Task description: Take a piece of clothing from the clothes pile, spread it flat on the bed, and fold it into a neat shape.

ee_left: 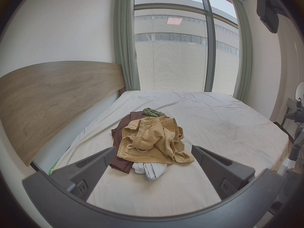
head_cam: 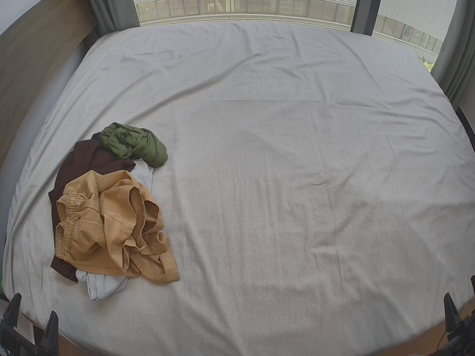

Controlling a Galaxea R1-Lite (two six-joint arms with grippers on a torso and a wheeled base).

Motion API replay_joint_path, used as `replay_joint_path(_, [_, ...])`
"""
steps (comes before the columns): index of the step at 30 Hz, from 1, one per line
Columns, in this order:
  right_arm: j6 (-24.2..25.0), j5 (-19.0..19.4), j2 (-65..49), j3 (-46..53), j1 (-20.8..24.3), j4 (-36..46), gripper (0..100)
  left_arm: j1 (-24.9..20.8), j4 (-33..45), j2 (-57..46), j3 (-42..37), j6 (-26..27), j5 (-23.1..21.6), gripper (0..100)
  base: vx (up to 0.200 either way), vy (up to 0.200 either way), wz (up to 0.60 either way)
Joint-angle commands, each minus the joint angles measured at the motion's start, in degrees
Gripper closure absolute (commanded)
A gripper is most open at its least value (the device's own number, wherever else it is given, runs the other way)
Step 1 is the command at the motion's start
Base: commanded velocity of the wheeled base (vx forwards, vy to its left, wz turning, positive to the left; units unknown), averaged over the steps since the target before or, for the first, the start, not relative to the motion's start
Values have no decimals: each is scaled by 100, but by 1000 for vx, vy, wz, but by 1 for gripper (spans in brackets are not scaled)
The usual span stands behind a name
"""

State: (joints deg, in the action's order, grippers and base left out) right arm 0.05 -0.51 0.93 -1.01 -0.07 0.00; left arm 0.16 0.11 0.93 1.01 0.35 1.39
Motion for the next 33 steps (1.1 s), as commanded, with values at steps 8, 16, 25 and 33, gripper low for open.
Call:
replay_joint_path(8, [30,25,-75,101,-10,9,0,-7,-2,-66,-101,9,-7,0,0,0,0])
replay_joint_path(16, [57,25,-75,101,-10,9,0,-7,-2,-66,-101,9,-7,0,0,0,0])
replay_joint_path(25, [74,25,-84,101,-10,-18,0,-7,-2,-66,-101,9,-7,0,0,0,0])
replay_joint_path(33, [48,218,356,-338,-168,-1354,0,-7,-2,-66,-101,26,-7,0,0,0,0])
